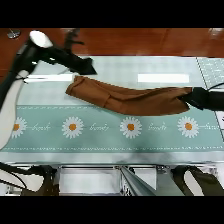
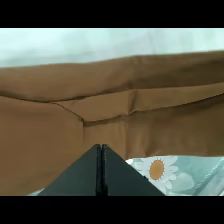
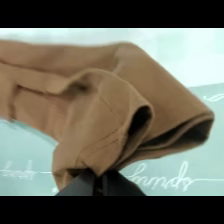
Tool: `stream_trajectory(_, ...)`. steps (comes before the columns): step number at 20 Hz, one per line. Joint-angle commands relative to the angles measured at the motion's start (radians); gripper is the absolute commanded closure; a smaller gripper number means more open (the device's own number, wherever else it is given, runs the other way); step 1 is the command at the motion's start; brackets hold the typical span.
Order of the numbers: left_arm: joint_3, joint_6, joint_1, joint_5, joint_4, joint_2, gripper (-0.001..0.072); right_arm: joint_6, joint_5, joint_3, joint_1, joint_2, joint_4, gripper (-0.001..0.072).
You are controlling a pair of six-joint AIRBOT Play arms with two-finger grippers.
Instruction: Fold the shirts.
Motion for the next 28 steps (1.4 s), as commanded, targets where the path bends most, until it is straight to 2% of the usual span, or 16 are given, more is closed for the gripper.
stream_trajectory(1, -0.022, -0.069, -0.206, 0.138, 0.106, -0.019, 0.0688, 0.082, 0.053, -0.023, 0.005, 0.152, 0.016, 0.0694)
stream_trajectory(5, -0.021, -0.143, -0.418, 0.278, 0.106, -0.113, 0.0689, 0.082, 0.076, -0.023, 0.004, 0.189, 0.067, 0.0694)
stream_trajectory(7, -0.021, -0.184, -0.503, 0.289, 0.098, -0.183, 0.0688, 0.082, 0.075, -0.023, 0.004, 0.189, 0.07, 0.0694)
stream_trajectory(11, -0.021, -0.159, -0.62, 0.269, -0.05, -0.275, 0.0688, 0.082, 0.062, -0.023, 0.004, 0.189, 0.069, 0.0694)
stream_trajectory(14, 0.007, -0.119, -0.628, 0.25, -0.124, -0.272, 0.0688, 0.082, 0.064, -0.023, 0.004, 0.189, 0.069, 0.0694)
stream_trajectory(18, 0.108, -0.133, -0.428, 0.179, -0.123, -0.213, 0.0687, 0.076, 0.064, -0.022, 0.005, 0.179, 0.084, 0.0694)
stream_trajectory(22, 0.113, -0.148, -0.091, 0.126, -0.122, -0.072, 0.0688, -0.002, 0.006, -0.016, 0.068, 0.063, 0.244, 0.0693)
stream_trajectory(25, 0.113, -0.148, 0.163, 0.048, -0.101, 0.055, 0.0688, -0.001, -0.139, 0.092, 0.306, -0.145, 0.229, 0.0694)
stream_trajectory(28, 0.04, -0.107, 0.357, 0.031, -0.07, 0.254, 0.0688, -0.005, -0.246, 0.323, 0.53, -0.465, 0.224, 0.0693)
